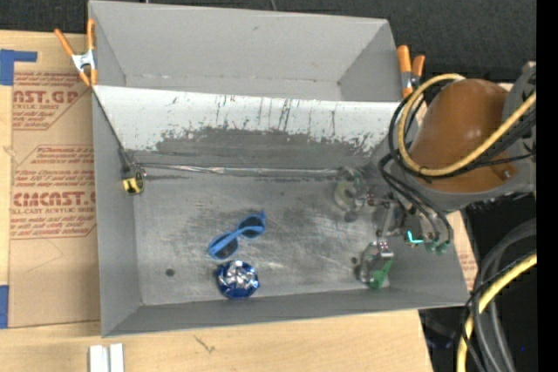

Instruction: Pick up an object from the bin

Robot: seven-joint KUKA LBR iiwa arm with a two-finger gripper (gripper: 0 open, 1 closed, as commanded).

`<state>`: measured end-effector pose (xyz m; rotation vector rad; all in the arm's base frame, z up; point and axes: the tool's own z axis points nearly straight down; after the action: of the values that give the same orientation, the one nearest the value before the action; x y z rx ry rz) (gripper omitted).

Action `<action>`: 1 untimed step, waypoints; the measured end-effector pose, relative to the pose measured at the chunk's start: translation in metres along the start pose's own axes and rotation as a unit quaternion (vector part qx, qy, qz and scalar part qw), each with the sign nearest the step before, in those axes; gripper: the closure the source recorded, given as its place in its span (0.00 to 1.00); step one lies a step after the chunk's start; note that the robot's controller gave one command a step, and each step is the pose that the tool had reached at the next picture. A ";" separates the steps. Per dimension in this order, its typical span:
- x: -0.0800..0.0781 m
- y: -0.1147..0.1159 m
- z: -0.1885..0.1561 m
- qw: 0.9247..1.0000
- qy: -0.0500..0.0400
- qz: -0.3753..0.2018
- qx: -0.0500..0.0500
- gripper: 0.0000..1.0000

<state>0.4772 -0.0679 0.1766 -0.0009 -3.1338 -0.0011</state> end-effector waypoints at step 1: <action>-0.004 0.065 0.055 0.998 -0.002 -0.067 -0.001 0.00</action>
Offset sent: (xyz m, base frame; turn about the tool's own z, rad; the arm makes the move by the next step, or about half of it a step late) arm 0.0050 0.0613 -0.0525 -0.1284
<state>0.4811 -0.0028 0.1212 0.2093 -3.1300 -0.0047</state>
